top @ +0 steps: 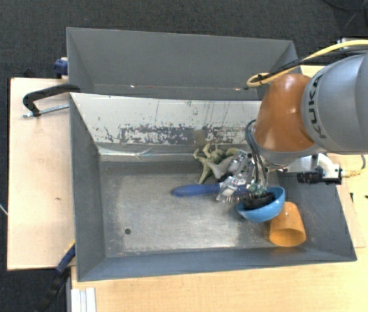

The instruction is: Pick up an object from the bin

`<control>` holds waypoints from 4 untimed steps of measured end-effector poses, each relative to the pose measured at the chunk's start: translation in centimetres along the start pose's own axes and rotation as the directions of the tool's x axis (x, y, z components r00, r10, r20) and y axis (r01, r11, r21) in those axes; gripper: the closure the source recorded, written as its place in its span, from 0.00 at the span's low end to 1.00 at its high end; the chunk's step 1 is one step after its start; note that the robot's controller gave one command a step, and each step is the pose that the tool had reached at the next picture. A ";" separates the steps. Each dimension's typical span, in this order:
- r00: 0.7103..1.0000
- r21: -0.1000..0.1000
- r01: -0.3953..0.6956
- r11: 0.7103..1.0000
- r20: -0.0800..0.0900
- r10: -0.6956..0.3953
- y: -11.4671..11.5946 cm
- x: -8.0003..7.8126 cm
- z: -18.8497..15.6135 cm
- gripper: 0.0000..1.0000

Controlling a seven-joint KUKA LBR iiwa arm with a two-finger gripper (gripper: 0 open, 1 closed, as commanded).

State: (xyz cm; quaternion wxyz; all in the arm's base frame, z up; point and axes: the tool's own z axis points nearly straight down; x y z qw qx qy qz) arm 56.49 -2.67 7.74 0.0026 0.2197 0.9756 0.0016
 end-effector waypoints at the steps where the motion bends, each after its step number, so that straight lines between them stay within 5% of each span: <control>1: 1.000 0.001 0.002 1.000 0.000 -0.002 0.2 -0.1 -1.1 1.00; 4: 1.000 0.001 0.006 1.000 0.000 -0.006 0.5 -0.3 -7.2 1.00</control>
Offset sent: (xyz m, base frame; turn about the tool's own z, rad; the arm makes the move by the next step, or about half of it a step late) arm 0.0000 0.0002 0.0102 0.0000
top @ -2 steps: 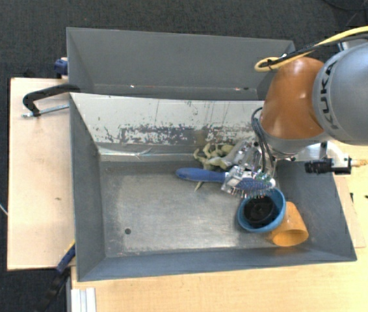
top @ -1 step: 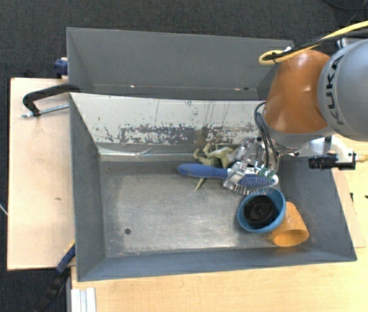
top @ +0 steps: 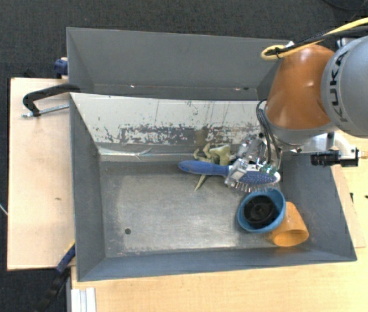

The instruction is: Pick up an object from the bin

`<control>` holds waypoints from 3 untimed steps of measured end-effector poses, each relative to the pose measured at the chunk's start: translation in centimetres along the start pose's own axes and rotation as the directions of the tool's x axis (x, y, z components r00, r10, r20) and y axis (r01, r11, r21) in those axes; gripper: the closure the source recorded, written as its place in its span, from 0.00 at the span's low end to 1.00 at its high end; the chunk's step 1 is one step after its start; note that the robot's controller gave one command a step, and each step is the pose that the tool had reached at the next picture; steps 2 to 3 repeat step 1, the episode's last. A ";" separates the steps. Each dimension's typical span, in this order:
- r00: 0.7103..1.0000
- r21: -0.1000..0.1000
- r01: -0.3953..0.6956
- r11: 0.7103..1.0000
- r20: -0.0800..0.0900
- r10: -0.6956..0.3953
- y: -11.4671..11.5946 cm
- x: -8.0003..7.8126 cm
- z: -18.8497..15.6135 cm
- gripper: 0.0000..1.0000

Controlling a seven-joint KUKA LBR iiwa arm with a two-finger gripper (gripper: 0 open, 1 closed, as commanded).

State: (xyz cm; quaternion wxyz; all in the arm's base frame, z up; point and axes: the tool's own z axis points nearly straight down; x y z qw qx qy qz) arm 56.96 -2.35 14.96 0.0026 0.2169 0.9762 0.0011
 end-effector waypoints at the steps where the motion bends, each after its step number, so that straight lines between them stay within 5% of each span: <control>1: 1.000 -0.001 0.002 1.000 0.002 -0.002 0.1 -0.1 -3.2 1.00; 3: 1.000 -0.001 0.002 1.000 0.002 -0.002 0.1 -0.1 -3.2 1.00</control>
Offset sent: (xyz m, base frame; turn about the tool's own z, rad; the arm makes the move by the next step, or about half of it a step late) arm 0.0001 -0.0001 0.0295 0.0000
